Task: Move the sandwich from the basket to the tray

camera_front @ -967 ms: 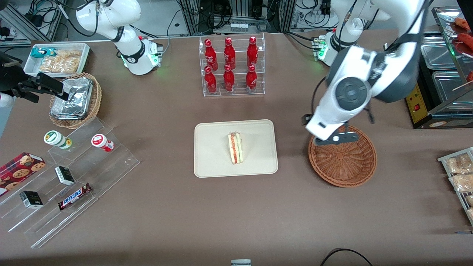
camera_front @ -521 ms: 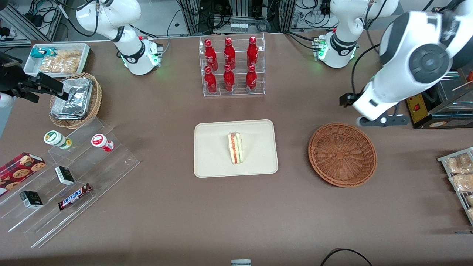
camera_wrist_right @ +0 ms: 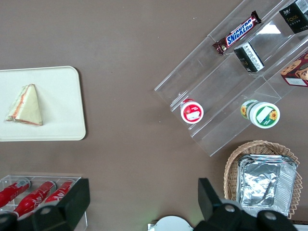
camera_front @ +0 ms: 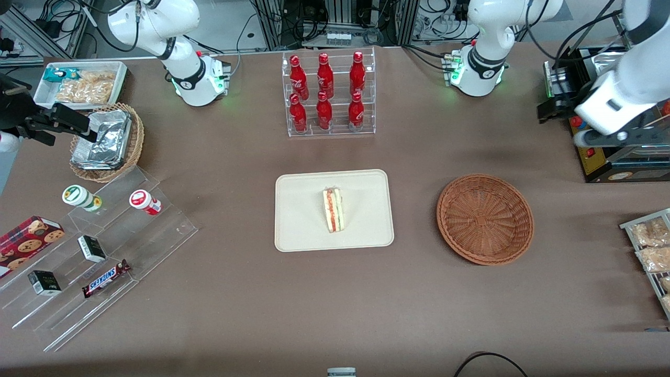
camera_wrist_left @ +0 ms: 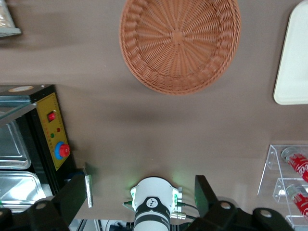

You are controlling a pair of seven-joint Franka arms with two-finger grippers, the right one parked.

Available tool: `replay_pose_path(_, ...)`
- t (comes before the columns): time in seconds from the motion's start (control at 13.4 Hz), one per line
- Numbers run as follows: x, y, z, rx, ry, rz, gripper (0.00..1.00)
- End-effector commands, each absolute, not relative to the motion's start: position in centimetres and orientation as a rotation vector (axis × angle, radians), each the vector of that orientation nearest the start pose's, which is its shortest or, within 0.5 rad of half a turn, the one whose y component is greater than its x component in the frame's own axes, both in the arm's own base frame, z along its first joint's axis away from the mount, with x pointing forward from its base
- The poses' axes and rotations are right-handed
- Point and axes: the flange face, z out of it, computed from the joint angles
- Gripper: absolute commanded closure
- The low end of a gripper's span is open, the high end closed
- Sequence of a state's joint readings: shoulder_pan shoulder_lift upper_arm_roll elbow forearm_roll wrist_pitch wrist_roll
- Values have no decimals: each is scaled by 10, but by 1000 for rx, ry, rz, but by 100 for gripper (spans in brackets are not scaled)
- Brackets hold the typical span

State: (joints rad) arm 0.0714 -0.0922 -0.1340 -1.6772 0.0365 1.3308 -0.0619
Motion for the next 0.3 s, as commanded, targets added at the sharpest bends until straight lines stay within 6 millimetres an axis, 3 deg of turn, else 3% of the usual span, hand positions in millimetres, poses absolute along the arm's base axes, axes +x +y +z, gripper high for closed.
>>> replay_pose_path(0.0, 491, -1, 626, -3072, -68, 337, 0)
replay_pose_path(0.22, 494, 11, 625, -3083, -105, 294, 0)
